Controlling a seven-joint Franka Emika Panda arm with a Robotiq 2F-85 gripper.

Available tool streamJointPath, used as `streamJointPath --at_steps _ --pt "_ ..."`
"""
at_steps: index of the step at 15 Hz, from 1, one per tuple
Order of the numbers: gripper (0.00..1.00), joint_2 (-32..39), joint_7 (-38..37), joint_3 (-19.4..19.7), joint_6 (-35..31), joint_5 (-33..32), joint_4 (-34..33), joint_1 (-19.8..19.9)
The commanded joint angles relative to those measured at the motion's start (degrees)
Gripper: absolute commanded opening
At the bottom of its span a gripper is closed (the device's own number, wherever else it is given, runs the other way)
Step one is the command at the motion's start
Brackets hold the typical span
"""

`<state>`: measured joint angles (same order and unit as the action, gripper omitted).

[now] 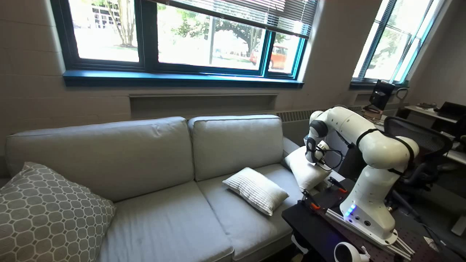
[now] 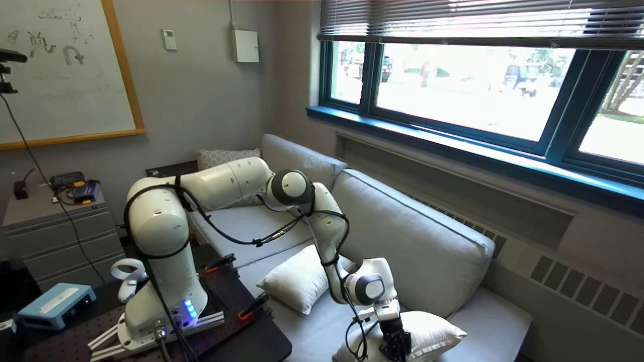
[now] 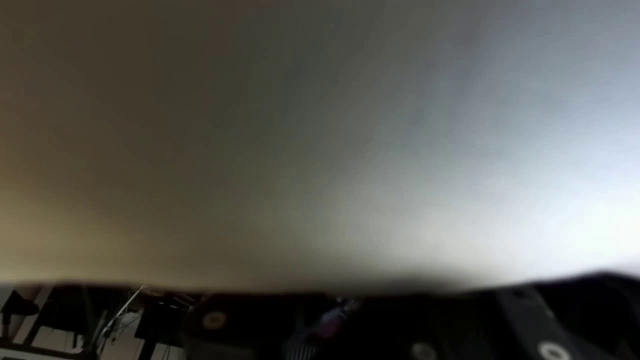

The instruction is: Place the striped pillows against the right armrest

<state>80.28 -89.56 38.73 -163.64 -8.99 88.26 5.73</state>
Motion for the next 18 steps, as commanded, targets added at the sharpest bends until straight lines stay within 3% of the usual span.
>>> streamJointPath --at_steps 1,9,16,18 --pt "0.41 1.21 3.78 2.04 3.74 2.69 -0.3 -0.45" --pt "0.99 1.49 2.68 6.43 10.68 1.58 0.38 -7.46" --pt "1.0 1.12 -1.36 12.15 12.86 0.41 2.53 -17.03" --pt "1.0 -3.26 2.38 8.86 7.38 0.83 4.76 -17.89"
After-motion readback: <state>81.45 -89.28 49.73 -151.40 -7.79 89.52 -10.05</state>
